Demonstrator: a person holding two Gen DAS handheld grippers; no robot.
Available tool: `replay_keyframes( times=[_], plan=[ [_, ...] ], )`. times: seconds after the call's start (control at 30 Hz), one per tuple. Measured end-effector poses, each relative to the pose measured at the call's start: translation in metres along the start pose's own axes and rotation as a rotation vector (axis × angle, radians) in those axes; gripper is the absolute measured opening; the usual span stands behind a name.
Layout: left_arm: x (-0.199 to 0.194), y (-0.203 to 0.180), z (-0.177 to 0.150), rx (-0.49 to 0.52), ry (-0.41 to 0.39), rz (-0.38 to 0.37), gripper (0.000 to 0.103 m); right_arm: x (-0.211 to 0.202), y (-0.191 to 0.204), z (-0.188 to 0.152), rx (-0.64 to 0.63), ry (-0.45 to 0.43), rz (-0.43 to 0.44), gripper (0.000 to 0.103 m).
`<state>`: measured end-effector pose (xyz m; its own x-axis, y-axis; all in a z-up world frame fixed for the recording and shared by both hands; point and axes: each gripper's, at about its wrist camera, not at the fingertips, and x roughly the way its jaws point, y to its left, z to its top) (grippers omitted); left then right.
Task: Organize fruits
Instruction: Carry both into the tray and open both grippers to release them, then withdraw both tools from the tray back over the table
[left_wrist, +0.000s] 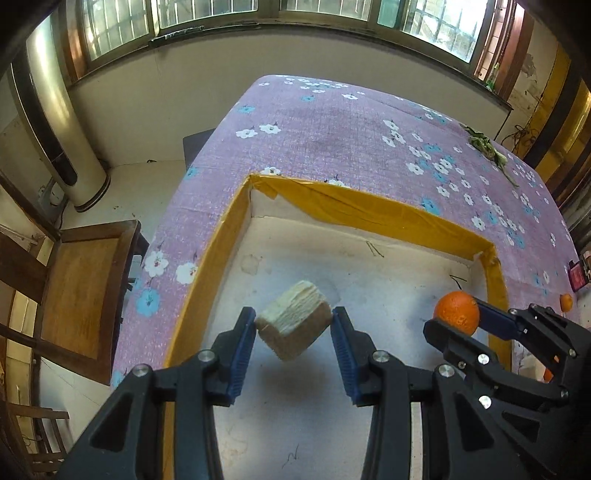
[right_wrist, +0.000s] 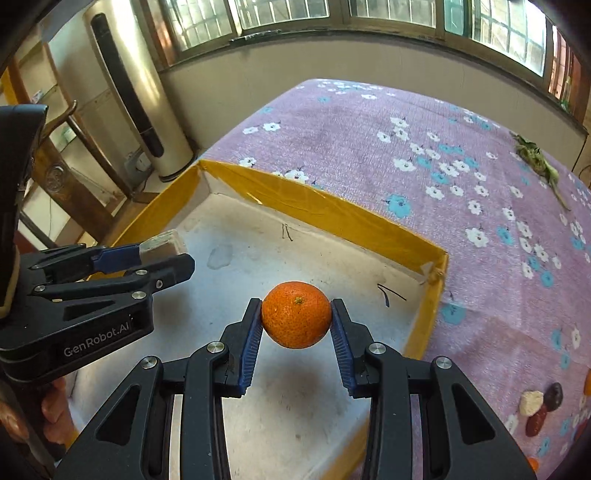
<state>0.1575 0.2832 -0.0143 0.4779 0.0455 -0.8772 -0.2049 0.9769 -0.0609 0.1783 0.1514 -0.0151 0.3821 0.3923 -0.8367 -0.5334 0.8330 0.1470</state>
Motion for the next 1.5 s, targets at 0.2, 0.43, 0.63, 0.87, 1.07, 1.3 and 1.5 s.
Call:
replay_keyframes(
  times=[0.2,0.43,0.63,0.87,1.07,1.3,1.5],
  plan=[
    [0.016,0.006,0.008,-0.020,0.021,0.000,0.045,0.011,-0.001,0.000,-0.007,0.022,-0.023,0.035],
    [0.022,0.003,0.010,0.010,0.014,0.043,0.046,0.015,-0.003,0.002,0.000,0.034,-0.043,0.042],
    [0.013,0.003,0.008,0.010,0.005,0.067,0.062,-0.001,-0.010,-0.003,0.023,0.016,-0.060,0.043],
    [-0.015,0.002,0.000,-0.010,-0.037,0.133,0.068,-0.036,-0.018,-0.014,0.070,-0.033,-0.079,0.046],
    [-0.050,0.005,-0.019,-0.039,-0.109,0.217,0.083,-0.071,-0.021,-0.032,0.087,-0.082,-0.085,0.058],
    [-0.080,-0.008,-0.052,-0.064,-0.127,0.210,0.089,-0.101,-0.030,-0.066,0.095,-0.098,-0.063,0.061],
    [-0.093,-0.043,-0.078,-0.044,-0.121,0.165,0.093,-0.126,-0.041,-0.107,0.047,-0.099,-0.094,0.066]
  ],
)
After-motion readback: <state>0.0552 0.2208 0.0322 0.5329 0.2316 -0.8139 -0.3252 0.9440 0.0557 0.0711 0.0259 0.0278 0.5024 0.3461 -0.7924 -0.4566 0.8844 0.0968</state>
